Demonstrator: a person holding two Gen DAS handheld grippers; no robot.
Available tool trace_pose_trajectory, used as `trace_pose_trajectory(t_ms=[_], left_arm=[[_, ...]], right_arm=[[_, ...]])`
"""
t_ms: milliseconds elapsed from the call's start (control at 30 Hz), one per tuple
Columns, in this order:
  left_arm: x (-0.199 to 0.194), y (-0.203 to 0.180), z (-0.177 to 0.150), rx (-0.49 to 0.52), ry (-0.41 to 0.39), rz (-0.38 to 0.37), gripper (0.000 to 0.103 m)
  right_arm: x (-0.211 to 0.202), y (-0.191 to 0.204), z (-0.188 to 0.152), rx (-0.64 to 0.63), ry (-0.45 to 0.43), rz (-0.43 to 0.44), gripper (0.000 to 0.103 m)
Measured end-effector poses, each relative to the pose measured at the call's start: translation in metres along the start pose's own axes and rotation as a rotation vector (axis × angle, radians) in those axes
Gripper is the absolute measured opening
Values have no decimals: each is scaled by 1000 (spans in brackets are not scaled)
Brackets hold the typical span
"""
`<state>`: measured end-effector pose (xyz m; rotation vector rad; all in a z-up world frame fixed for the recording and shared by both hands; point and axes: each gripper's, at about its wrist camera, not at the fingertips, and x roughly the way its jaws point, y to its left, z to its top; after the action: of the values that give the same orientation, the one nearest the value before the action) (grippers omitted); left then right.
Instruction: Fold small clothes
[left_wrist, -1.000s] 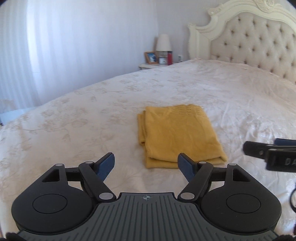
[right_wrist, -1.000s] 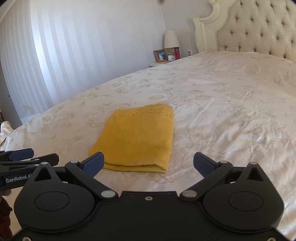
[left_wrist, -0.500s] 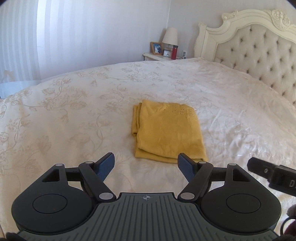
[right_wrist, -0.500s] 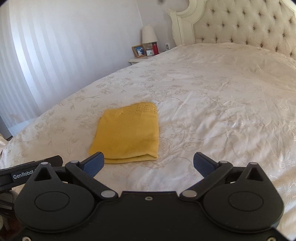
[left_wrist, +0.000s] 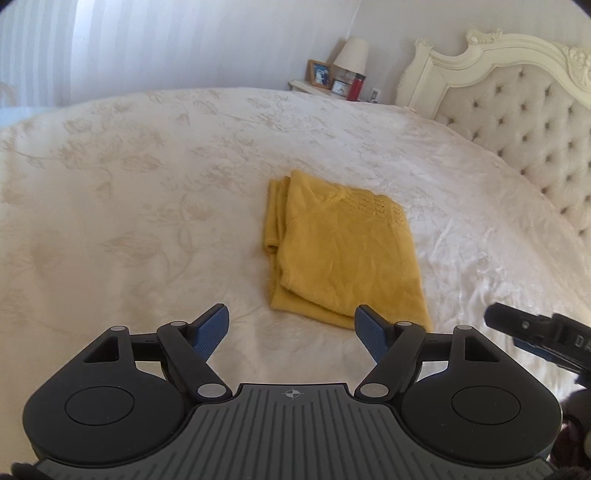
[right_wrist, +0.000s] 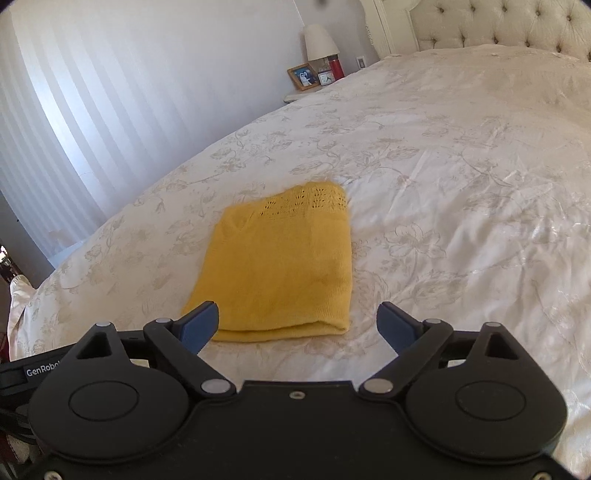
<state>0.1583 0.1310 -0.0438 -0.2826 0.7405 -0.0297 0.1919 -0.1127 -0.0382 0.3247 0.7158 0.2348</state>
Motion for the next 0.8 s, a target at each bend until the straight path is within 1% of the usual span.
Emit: trace_pose_trajectory(t_ms=[33, 100, 167, 233, 300, 400, 467, 533, 633, 700, 800], left_arm=[[9, 0, 2, 1, 3, -17, 74], [28, -3, 6, 18, 10, -14, 74], [49, -8, 10, 57, 21, -11, 74], [69, -9, 12, 76, 45, -10, 74], [89, -5, 13, 73, 71, 12, 74], [111, 3, 12, 62, 100, 30, 74], [121, 8, 10, 55, 117, 17, 74], [125, 8, 9, 59, 116, -4, 74], [129, 7, 9, 52, 122, -48, 75], [134, 6, 11, 50, 133, -75, 77], [140, 2, 15, 55, 154, -112, 83]], right_arm=[[8, -4, 4, -1, 2, 13, 94], [26, -12, 13, -9, 12, 36, 94], [46, -20, 23, -10, 31, 50, 94], [65, -30, 33, 3, 46, 76, 94], [87, -40, 42, 16, 61, 99, 94], [121, -48, 52, 15, 81, 99, 94], [143, -56, 56, 43, 105, 127, 94], [162, -64, 58, 78, 119, 157, 94], [185, -71, 57, 133, 140, 225, 93], [199, -74, 54, 187, 146, 295, 94], [210, -74, 54, 243, 135, 358, 93]])
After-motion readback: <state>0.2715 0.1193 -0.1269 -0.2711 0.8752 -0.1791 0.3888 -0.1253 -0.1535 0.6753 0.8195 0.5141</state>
